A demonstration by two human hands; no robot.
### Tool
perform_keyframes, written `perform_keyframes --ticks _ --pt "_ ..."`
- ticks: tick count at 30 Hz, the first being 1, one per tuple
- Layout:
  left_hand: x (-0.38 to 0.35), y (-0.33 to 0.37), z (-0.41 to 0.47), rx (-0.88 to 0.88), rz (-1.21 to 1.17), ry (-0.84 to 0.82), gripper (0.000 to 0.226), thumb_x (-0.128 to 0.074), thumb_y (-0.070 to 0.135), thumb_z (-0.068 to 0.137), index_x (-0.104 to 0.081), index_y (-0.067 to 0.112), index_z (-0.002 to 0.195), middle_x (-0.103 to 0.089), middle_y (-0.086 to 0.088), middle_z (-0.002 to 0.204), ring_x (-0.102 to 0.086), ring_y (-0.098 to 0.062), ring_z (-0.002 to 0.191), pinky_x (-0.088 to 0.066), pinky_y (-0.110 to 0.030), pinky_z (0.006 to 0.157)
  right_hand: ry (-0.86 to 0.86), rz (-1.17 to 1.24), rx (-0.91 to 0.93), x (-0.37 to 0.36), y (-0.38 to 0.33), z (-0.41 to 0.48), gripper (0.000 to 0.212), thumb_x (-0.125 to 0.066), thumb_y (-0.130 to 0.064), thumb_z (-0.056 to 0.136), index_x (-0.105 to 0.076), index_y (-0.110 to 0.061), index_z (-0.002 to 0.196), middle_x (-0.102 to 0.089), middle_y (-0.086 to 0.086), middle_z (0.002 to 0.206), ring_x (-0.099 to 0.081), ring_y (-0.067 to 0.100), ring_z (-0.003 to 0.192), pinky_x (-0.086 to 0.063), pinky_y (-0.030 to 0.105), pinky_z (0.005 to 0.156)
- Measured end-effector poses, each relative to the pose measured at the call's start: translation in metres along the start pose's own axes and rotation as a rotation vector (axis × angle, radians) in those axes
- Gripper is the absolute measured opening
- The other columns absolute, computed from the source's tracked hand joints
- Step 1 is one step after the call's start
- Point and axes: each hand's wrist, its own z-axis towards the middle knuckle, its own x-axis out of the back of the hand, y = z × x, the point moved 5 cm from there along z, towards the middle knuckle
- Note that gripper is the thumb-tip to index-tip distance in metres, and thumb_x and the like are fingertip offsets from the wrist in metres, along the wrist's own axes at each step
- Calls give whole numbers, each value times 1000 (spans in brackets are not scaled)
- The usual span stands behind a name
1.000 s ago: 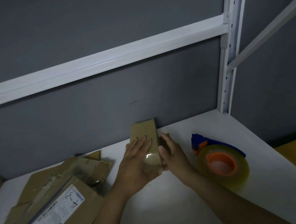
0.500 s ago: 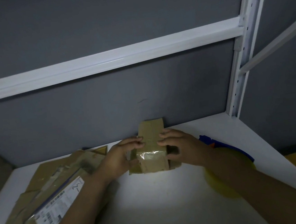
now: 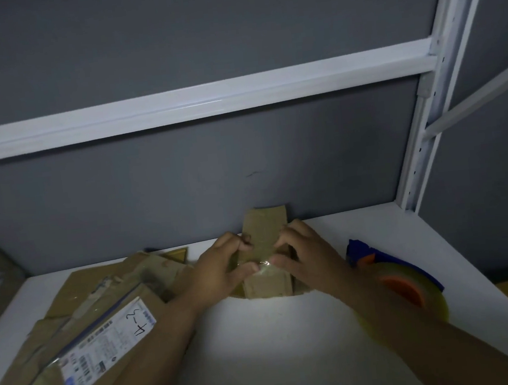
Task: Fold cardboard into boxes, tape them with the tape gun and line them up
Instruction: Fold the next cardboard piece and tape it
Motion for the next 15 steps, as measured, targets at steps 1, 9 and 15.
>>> perform_keyframes --ticks 1,9,15 --pt "-1 0 1 18 11 4 67 -60 75 70 -64 17 102 -54 20 109 -56 -2 113 -49 -32 96 57 -42 -15 -5 -3 1 36 -58 -49 87 -52 -16 99 -42 -4 110 -46 12 97 -40 20 74" --pt "-4 -6 -3 -3 -109 -20 52 -64 48 77 -66 9 111 -58 11 116 -51 8 117 -39 -9 96 79 24 35 -20 -5 -14 36 -65 -14 88 -60 -3 123 -45 10 141 -32 17 133 -33 34 112" --pt "-1 -11 -5 -87 -131 -18 36 -68 44 84 -66 25 115 -57 19 125 -53 2 119 -37 -11 100 -55 24 66 -7 5 -16 30 -52 -22 96 -55 -19 126 -38 -8 144 -31 3 133 -34 25 108"
